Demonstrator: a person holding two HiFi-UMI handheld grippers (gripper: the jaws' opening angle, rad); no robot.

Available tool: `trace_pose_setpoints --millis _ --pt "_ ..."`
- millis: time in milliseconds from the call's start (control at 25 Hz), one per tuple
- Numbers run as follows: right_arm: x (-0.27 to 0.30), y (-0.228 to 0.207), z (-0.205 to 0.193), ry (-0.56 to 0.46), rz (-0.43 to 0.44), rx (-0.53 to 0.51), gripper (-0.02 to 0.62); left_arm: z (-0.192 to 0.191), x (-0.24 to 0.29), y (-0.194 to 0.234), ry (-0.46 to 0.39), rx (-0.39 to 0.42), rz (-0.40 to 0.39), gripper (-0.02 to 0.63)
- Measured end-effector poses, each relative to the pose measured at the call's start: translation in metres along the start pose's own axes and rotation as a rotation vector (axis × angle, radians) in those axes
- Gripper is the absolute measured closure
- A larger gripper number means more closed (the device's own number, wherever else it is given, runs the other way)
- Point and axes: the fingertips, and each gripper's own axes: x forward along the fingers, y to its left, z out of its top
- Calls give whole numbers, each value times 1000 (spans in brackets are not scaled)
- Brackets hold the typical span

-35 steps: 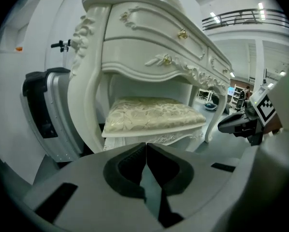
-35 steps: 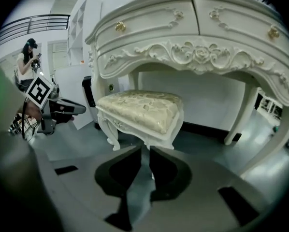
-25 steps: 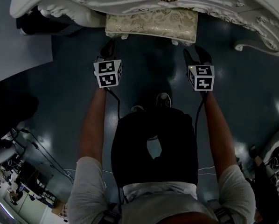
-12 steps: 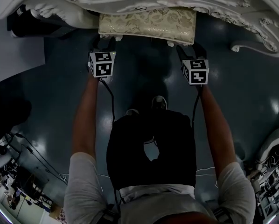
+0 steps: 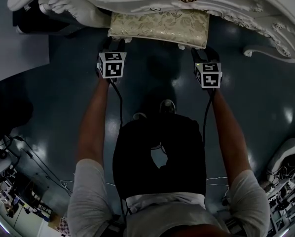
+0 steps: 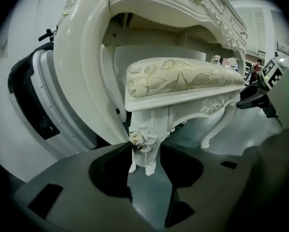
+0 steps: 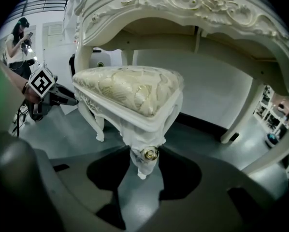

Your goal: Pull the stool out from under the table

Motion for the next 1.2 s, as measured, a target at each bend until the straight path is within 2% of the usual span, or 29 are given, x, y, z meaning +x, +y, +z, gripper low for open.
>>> trace_pose_setpoints --millis 120,160,240,280,400,480,680,800,880,960,1040,1200 --pt "-4 -3 -1 4 -18 -3 411 -3 -6 -1 -3 -26 7 430" --pt "-5 -4 -1 5 -26 -6 422 -3 -9 1 -4 -46 16 452" --pt "-7 -4 -1 10 -30 -12 430 -3 -19 -1 -30 -66 20 567" --pt "-8 -3 -2 14 -26 -16 430 0 -25 -9 -60 -35 2 603" --pt "-8 -3 -2 20 -12 -29 430 15 -34 -52 -126 154 -72 603" --pt "-8 -3 0 17 -12 -20 430 23 -35 -74 -126 184 -109 603" --pt "-5 -2 -1 -12 8 -22 421 8 -56 -100 -96 136 -153 603" --pt "-2 -3 1 -33 41 -17 396 -1 -73 -103 -94 63 -154 603" --pt "-1 -5 1 -37 64 27 393 -9 -82 -103 -83 6 -149 602" --pt "0 -4 -1 -32 76 63 371 -18 -92 -105 -71 -34 -143 602" --pt "5 2 -3 -14 88 62 303 -27 -103 -109 -55 -62 -142 602" --pt "22 -2 7 6 36 47 291 -27 -121 -119 -55 -104 -137 602"
